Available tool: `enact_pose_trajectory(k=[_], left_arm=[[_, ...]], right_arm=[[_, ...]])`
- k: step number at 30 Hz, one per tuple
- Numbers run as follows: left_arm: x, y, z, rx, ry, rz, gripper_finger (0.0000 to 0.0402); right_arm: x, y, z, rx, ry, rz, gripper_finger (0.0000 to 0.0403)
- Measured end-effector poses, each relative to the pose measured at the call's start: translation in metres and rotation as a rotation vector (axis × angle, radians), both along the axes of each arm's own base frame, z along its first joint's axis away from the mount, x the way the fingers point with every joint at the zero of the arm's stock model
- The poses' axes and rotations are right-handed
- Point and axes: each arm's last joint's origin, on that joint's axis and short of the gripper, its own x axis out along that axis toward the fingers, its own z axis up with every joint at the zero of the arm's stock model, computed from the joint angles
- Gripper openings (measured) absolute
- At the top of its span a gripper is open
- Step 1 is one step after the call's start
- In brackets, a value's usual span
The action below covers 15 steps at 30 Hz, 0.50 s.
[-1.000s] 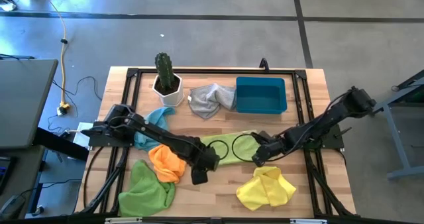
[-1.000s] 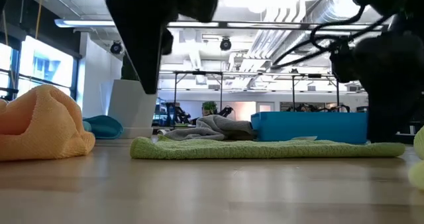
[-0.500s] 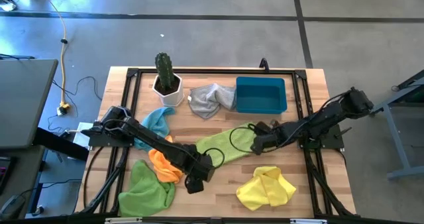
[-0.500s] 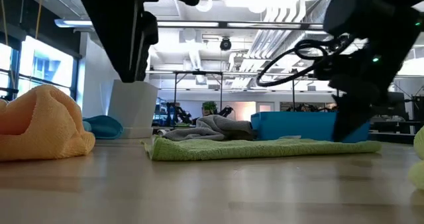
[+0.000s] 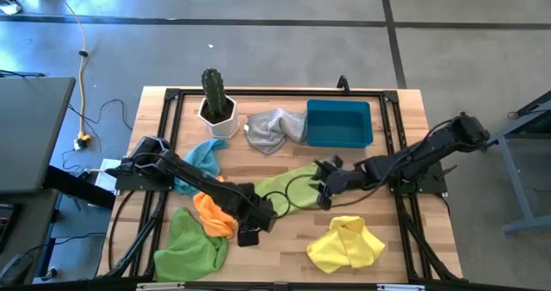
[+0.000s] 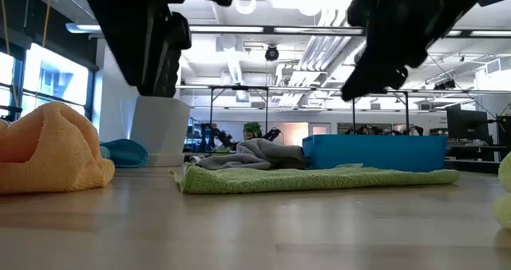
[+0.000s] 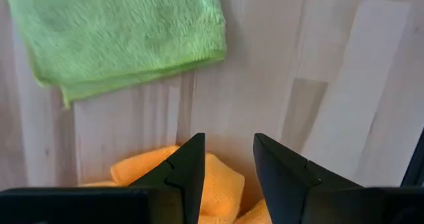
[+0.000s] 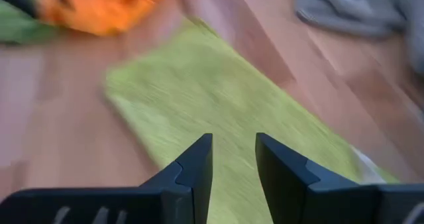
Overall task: Fold microfiber towels
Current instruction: Fold the light green microfiber cloth
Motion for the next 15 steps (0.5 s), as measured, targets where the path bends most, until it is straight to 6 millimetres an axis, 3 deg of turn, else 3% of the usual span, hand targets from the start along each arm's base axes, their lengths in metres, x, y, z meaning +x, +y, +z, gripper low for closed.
enact_pose_trajectory(k=[7,12,15], left_arm=[[-0.016,-0.011,0.017,0.017,0.004,-0.038,0.0119],[-0.028,-0.016,0.025,0.019,0.032,0.034,0.0119],[-0.033,-0.021,0.03,0.016,0.024,0.042,0.0119]], right_arm=[[0.003,0.009,-0.001,0.009,-0.037,0.028,0.0131],[-0.005,0.01,-0.012,0.131,0.097,-0.007,0.0156],[-0.009,0.015,-0.015,0.114,0.152,0.07,0.0156]])
